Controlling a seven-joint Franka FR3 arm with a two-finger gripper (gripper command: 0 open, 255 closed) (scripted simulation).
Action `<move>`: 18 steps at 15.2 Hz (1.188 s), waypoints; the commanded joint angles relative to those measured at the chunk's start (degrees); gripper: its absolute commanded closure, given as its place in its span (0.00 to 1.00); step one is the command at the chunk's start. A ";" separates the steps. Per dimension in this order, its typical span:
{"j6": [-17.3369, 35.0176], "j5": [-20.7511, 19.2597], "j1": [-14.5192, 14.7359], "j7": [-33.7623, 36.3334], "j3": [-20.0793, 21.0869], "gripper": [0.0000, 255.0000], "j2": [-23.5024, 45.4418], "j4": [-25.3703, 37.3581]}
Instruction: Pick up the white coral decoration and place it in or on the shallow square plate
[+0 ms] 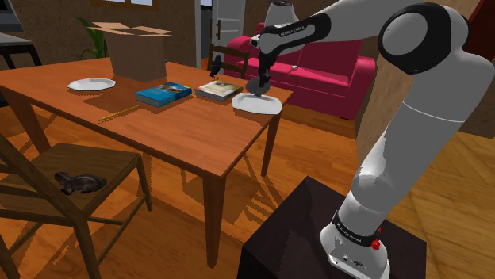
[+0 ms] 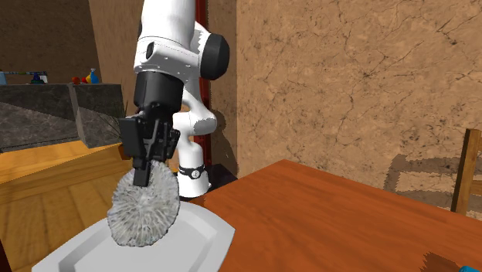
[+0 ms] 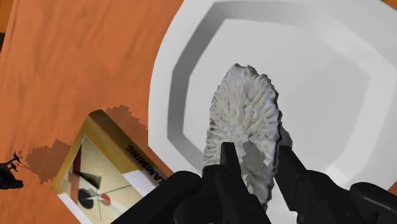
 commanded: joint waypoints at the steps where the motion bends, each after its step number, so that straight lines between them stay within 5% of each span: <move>1: 1.56 -0.19 -0.05 0.29 -0.05 1.00 0.14 -1.37; 8: 6.99 -0.87 -0.22 1.37 -0.21 1.00 1.55 -5.44; 16: 6.99 -0.87 -0.25 1.37 -0.17 1.00 1.55 -5.44; 17: 6.89 -0.89 -0.20 1.47 -0.12 0.00 1.61 -5.30; 18: 6.87 -0.88 -0.19 1.49 -0.11 0.00 1.65 -5.24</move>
